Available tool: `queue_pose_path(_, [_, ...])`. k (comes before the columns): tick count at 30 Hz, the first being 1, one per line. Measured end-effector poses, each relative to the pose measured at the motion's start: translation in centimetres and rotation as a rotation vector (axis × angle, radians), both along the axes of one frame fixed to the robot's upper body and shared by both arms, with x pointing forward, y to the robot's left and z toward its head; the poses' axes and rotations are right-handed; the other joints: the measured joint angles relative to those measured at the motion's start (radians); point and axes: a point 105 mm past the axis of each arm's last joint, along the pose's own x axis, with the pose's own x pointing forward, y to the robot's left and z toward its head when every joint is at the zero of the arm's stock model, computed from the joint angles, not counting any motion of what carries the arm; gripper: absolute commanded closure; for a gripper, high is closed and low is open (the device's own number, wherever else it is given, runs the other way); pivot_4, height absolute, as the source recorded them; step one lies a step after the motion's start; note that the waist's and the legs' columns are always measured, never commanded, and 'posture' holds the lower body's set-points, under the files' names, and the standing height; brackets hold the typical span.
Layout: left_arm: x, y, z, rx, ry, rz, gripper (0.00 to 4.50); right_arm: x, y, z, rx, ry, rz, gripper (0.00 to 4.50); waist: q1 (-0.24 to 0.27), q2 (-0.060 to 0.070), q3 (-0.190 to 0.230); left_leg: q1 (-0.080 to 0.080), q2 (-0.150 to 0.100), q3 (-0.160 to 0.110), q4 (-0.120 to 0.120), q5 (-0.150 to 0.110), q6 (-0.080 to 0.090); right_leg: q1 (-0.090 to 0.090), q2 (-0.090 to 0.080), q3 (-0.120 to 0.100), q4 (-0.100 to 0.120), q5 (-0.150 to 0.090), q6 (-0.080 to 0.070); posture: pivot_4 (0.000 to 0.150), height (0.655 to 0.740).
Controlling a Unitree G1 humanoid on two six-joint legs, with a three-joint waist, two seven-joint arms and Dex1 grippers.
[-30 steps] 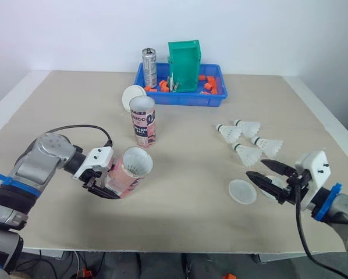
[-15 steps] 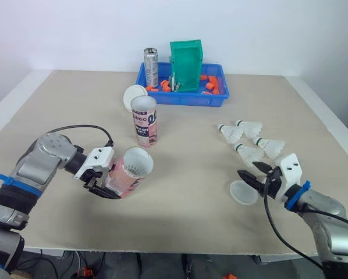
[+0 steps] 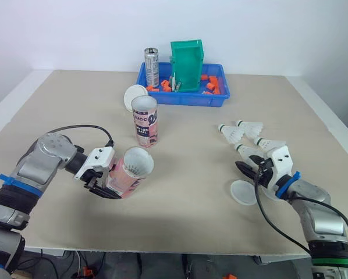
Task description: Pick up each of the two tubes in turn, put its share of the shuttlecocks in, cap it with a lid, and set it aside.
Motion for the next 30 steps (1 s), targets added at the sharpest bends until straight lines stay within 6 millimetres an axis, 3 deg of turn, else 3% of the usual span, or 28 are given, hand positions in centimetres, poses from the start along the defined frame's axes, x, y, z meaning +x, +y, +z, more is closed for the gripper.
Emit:
queue_pose_path(3, [0.0,0.0,0.0,0.001,-0.001,0.0,1.26,0.1,-0.1,0.1,-0.003,-0.008,0.0,4.37,0.0,0.0,0.0,0.0,0.0,0.0,0.0,0.0,0.0,0.0,0.0,0.0,0.0,0.0,0.0,0.15,0.7083])
queue_pose_path(9, [0.0,0.0,0.0,0.002,-0.002,0.0,1.26,0.0,0.0,0.2,-0.004,-0.014,0.003,4.45,0.0,0.0,0.0,0.0,0.0,0.0,0.0,0.0,0.0,0.0,0.0,0.0,0.0,0.0,0.0,0.15,0.7083])
queue_pose_path(13, [0.0,0.0,0.0,0.001,-0.002,-0.002,1.26,-1.2,1.1,0.8,0.006,-0.02,0.073,4.45,0.001,0.001,0.0,0.0,0.0,0.0,0.0,0.0,0.0,0.0,0.0,0.001,0.0,0.0,0.001,0.15,0.7083])
queue_pose_path(18, [0.1,0.1,0.0,0.002,0.0,0.004,1.26,-2.9,4.4,4.6,-0.068,-0.108,0.288,4.45,-0.001,0.001,0.0,0.0,0.0,0.0,0.001,0.0,0.001,0.0,0.0,0.002,0.0,0.0,0.001,0.15,0.7083])
queue_pose_path(20, [0.1,0.2,0.0,0.007,0.0,0.007,1.26,-3.4,7.7,7.4,-0.142,-0.178,0.464,4.45,-0.003,0.005,0.002,0.0,-0.001,0.0,0.002,0.0,0.001,-0.001,0.0,0.003,0.0,0.0,0.001,0.15,0.7083])
queue_pose_path(21, [0.2,0.1,0.0,0.01,-0.002,0.004,1.26,-4.2,10.1,9.9,-0.189,-0.268,0.591,4.45,-0.002,0.007,0.002,0.001,-0.001,0.0,0.002,0.0,0.001,0.0,0.0,0.003,0.0,0.0,0.001,0.15,0.7083])
queue_pose_path(22, [0.2,0.0,0.0,0.009,-0.002,0.003,1.26,-4.5,10.7,10.5,-0.205,-0.29,0.623,4.45,-0.002,0.006,0.002,0.001,-0.001,0.0,0.002,0.001,0.001,0.0,0.0,0.003,0.001,0.0,0.001,0.15,0.7083])
queue_pose_path(23, [0.3,-0.1,0.0,0.005,0.0,0.002,1.26,-5.0,13.2,12.4,-0.303,-0.356,0.771,4.45,-0.002,0.005,0.003,0.001,-0.001,-0.001,0.002,0.001,0.001,-0.002,0.0,0.003,0.0,0.0,0.001,0.15,0.7083])
queue_pose_path(24, [0.3,-0.1,0.0,0.005,0.0,0.0,1.26,-5.1,13.4,12.5,-0.309,-0.362,0.78,4.45,-0.001,0.005,0.003,0.001,-0.002,0.0,0.002,0.001,0.001,-0.003,0.0,0.003,0.0,0.0,0.001,0.15,0.7083])
queue_pose_path(25, [0.3,-0.2,0.0,0.004,0.001,-0.006,1.26,-5.6,15.1,13.4,-0.391,-0.408,0.886,4.45,0.001,0.005,0.003,0.0,-0.002,0.0,0.003,0.0,0.001,-0.004,-0.001,0.003,-0.001,0.0,0.001,0.15,0.7083])
queue_pose_path(27, [0.3,-0.3,0.1,0.003,0.001,-0.009,1.26,-5.9,16.5,13.8,-0.47,-0.443,0.975,4.45,0.002,0.005,0.003,0.0,-0.002,0.0,0.002,-0.001,0.001,-0.004,-0.001,0.003,-0.001,0.0,0.001,0.15,0.7083])
queue_pose_path(30, [0.3,-0.4,0.2,0.001,-0.001,-0.011,1.26,-6.3,18.0,13.9,-0.57,-0.478,1.088,4.45,0.003,0.005,0.003,-0.003,-0.002,0.0,0.002,-0.001,0.002,-0.002,-0.001,0.003,-0.001,-0.001,0.002,0.15,0.7083])
